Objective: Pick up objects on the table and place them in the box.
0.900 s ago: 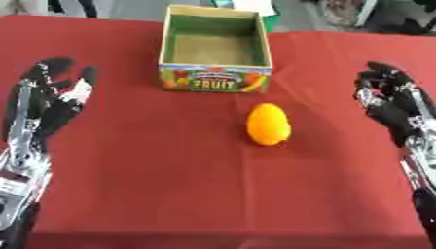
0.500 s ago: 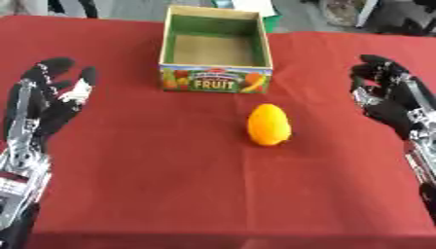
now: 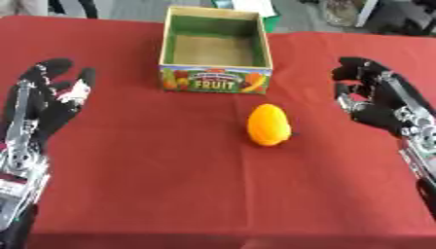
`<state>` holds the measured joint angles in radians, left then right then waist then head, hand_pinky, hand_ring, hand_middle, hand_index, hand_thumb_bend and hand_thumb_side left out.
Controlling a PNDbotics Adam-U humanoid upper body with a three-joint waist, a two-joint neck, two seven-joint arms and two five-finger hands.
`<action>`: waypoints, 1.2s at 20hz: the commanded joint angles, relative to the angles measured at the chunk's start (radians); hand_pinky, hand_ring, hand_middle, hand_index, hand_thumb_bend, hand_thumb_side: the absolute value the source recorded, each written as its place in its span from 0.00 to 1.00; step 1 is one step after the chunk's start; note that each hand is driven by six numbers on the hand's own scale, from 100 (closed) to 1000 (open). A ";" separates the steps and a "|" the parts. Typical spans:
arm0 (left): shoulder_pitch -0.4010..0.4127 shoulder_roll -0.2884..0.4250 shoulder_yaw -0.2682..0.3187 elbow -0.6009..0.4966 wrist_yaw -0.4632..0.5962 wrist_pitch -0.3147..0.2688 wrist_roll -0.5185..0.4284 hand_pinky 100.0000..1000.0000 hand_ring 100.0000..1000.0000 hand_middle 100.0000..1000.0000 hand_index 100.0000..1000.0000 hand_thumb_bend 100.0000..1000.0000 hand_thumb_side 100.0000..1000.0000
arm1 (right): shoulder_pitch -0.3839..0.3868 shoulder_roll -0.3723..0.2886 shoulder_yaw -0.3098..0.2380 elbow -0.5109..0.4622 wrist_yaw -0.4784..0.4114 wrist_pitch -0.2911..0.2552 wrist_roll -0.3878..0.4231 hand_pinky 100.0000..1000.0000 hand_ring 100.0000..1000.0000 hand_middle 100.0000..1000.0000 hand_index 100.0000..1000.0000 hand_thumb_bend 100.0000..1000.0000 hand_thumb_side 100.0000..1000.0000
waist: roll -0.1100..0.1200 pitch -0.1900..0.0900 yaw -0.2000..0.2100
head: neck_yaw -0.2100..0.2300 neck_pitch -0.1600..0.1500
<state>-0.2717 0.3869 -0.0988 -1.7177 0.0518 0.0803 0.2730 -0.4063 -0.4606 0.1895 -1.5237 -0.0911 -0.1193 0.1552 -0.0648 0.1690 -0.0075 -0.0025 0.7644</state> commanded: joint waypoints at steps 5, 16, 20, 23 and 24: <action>-0.010 0.014 -0.003 -0.009 0.000 0.000 -0.007 0.79 0.85 0.73 0.66 0.44 0.32 | -0.044 -0.034 0.051 -0.015 0.040 -0.014 0.072 0.66 0.81 0.74 0.87 0.00 0.09 | 0.001 -0.016 0.002 | -0.005 0.005; -0.010 0.015 -0.006 -0.007 0.001 -0.001 -0.009 0.79 0.85 0.73 0.66 0.44 0.32 | -0.096 -0.033 0.084 0.026 0.085 -0.029 0.107 0.71 0.89 0.82 0.88 0.12 0.27 | 0.000 -0.016 0.004 | -0.007 0.005; -0.010 0.015 -0.006 -0.008 0.001 0.000 -0.010 0.79 0.85 0.73 0.66 0.44 0.32 | -0.118 -0.033 0.104 0.059 0.125 -0.025 0.118 0.72 0.90 0.83 0.89 0.16 0.28 | 0.000 -0.016 0.008 | -0.007 0.005; -0.011 0.015 -0.007 -0.008 0.001 0.000 -0.010 0.79 0.85 0.73 0.66 0.44 0.32 | -0.131 -0.028 0.117 0.085 0.152 -0.024 0.123 0.72 0.89 0.83 0.89 0.18 0.29 | 0.000 -0.016 0.010 | -0.008 0.005; -0.011 0.016 -0.007 -0.008 0.001 0.000 -0.011 0.79 0.85 0.73 0.66 0.44 0.32 | -0.134 -0.026 0.120 0.092 0.160 -0.025 0.124 0.72 0.89 0.83 0.89 0.18 0.29 | 0.000 -0.016 0.010 | -0.008 0.005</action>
<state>-0.2717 0.3869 -0.1081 -1.7122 0.0520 0.0806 0.2649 -0.5218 -0.4640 0.3112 -1.4328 0.0530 -0.1431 0.2759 -0.0694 0.1686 0.0017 -0.0079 0.7644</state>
